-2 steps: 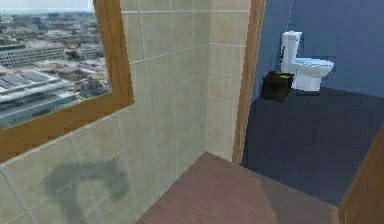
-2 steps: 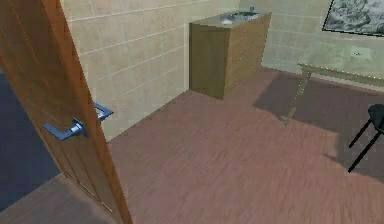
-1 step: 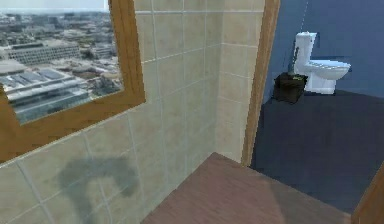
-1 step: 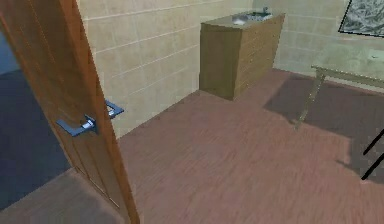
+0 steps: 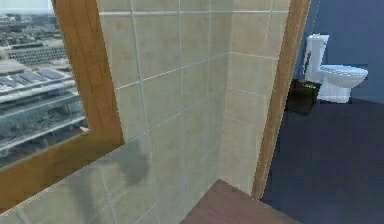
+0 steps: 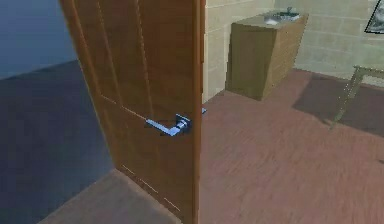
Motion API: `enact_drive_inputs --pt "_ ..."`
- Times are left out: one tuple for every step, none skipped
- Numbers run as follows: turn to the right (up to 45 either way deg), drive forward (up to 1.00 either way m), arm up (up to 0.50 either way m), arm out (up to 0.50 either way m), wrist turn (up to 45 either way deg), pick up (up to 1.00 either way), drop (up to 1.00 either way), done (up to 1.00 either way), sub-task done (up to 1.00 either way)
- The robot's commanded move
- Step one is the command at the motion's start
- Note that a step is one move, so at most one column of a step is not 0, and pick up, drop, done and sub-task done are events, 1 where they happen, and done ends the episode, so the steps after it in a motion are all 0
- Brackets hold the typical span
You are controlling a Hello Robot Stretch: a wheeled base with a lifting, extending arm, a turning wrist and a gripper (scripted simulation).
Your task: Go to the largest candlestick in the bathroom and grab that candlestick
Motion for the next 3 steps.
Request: enact_drive_inputs --pt "45.0 0.00 0.00 0.00 0.0 0.00 0.00 0.00 0.00" --pt "0.0 0.75 0.00 0.00 0.0 0.00 0.00 0.00 0.00" --pt "0.0 0.80 0.00 0.00 0.0 0.00 0.00 0.00 0.00"
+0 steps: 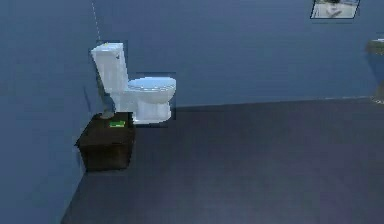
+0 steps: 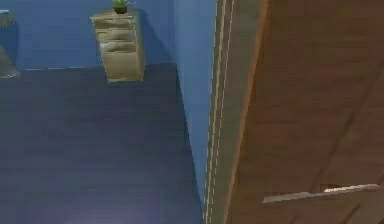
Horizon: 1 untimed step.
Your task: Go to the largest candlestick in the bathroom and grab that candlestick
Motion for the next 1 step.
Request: enact_drive_inputs --pt "39.0 0.00 0.00 0.00 0.0 0.00 0.00 0.00 0.00"
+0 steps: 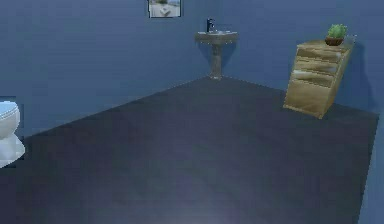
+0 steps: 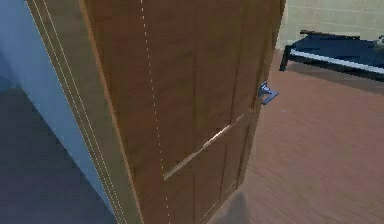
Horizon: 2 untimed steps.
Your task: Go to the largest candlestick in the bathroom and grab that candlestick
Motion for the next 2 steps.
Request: enact_drive_inputs --pt "0.0 0.30 0.00 0.00 0.0 0.00 0.00 0.00 0.00" --pt "39.0 0.00 0.00 0.00 0.0 0.00 0.00 0.00 0.00"
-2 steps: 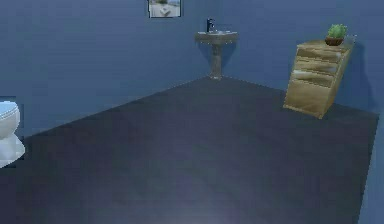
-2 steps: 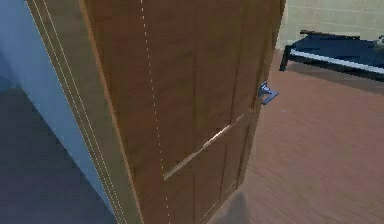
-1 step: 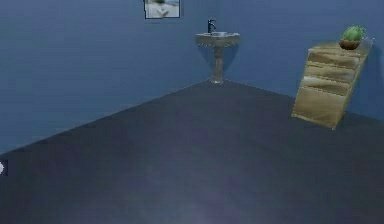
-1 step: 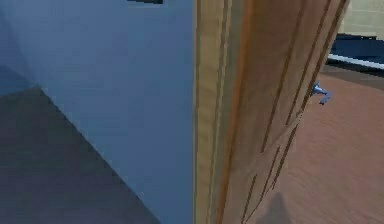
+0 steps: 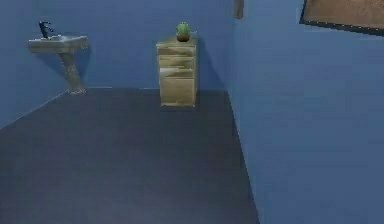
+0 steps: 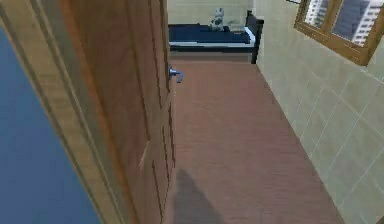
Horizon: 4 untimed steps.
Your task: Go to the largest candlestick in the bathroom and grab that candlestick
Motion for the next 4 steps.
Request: enact_drive_inputs --pt "0.0 1.00 0.00 0.00 0.0 0.00 0.00 0.00 0.00" --pt "0.0 1.00 0.00 0.00 0.0 0.00 0.00 0.00 0.00" --pt "3.0 0.00 0.00 0.00 0.0 0.00 0.00 0.00 0.00" --pt "0.0 0.40 0.00 0.00 0.0 0.00 0.00 0.00 0.00"
